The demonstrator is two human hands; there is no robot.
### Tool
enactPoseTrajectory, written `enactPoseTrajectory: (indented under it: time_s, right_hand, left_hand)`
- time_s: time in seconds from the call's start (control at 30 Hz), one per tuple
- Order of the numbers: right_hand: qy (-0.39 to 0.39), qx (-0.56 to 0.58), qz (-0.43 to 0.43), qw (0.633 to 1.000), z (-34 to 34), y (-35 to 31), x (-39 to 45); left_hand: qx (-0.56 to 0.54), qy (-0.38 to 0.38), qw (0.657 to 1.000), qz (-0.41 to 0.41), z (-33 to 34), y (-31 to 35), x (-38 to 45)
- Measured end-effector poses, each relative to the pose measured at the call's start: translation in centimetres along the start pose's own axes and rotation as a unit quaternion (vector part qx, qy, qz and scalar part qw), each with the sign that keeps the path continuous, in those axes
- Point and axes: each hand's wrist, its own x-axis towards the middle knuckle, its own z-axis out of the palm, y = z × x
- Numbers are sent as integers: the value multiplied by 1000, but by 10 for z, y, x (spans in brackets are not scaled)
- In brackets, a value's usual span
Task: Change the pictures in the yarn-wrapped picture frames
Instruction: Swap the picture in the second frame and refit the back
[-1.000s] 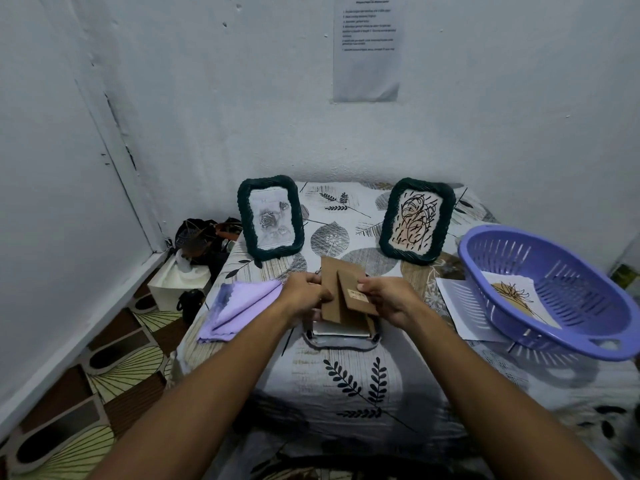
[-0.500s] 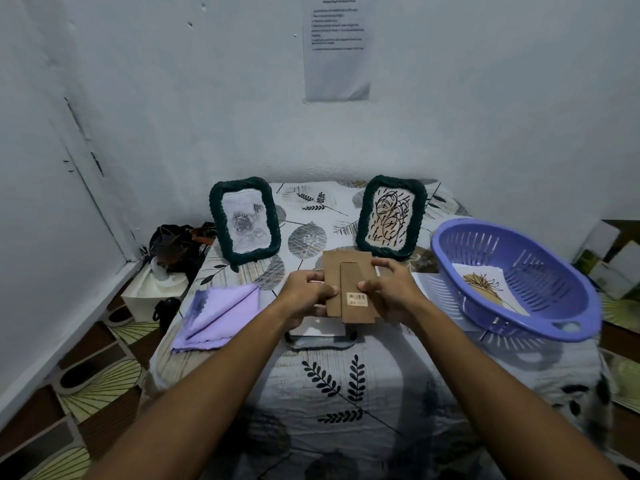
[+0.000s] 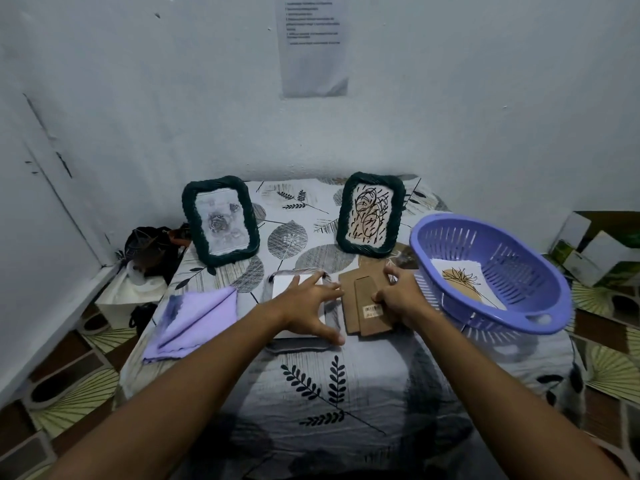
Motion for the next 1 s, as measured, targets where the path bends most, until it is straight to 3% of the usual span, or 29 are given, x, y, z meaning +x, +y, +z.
enactPoseTrajectory:
  time_s: [0.13,0.33,0.7,1.0]
  right_hand:
    - [9,-21,7,1000,6,6,5]
    - [30,-50,10,998,9,8,8]
    - [43,-270,-3,962,7,5,12]
    - [40,-302,-14,952,7,6,12]
  left_hand:
    - [60,-36,997,31,3,-2,4]
    - [65,-35,997,36,3,-5,1]
    - [61,-47,996,34,3,-9,-2]
    - [56,-53,997,29,1,-8,-1]
